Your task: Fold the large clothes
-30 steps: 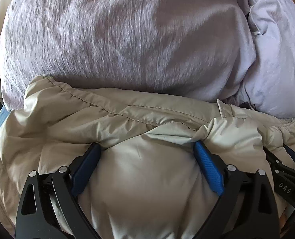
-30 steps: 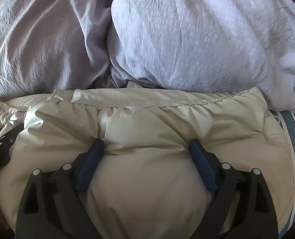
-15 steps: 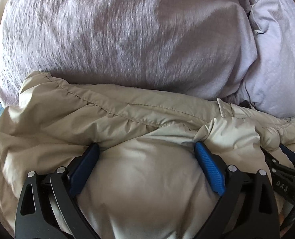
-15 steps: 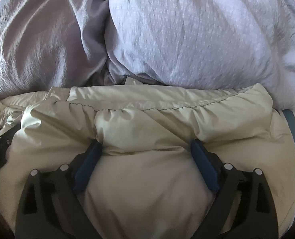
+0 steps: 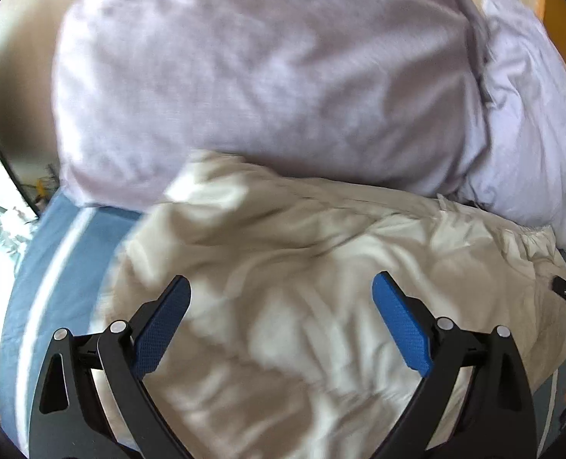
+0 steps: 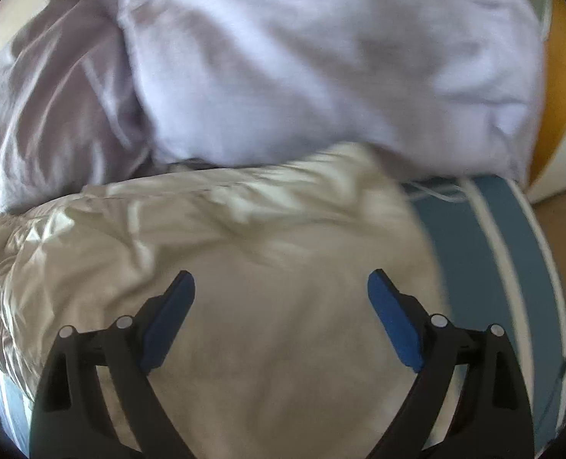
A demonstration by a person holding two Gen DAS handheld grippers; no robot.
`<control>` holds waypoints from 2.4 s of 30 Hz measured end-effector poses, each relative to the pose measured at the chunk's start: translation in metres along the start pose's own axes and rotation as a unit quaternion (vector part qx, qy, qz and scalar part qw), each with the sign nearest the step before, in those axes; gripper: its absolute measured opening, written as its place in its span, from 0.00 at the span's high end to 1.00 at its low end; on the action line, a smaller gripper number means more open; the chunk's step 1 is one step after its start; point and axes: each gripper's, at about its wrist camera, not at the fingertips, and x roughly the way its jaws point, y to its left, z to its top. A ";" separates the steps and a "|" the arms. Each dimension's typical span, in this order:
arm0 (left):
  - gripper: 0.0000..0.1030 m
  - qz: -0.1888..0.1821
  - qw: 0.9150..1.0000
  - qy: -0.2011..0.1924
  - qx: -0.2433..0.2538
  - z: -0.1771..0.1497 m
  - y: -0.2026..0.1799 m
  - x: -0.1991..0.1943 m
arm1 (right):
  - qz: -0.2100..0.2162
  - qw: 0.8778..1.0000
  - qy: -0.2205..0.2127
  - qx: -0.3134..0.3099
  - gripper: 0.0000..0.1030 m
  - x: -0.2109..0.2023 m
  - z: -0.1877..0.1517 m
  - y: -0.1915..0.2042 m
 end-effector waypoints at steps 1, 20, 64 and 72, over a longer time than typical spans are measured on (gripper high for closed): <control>0.06 0.005 1.000 0.000 -0.007 0.000 0.010 -0.008 | -0.005 1.000 0.005 0.011 0.11 -0.002 -0.002 -0.011; 0.06 -0.025 0.986 0.110 -0.127 -0.032 0.115 0.019 | 0.086 0.974 0.127 0.167 0.11 0.015 -0.056 -0.117; 0.78 -0.118 0.958 0.045 -0.258 -0.147 0.188 -0.121 | 0.242 0.945 0.128 0.177 0.80 -0.085 -0.175 -0.094; 0.68 -0.105 0.953 0.064 -0.275 -0.168 0.198 -0.115 | 0.217 0.954 0.128 0.160 0.71 -0.091 -0.192 -0.096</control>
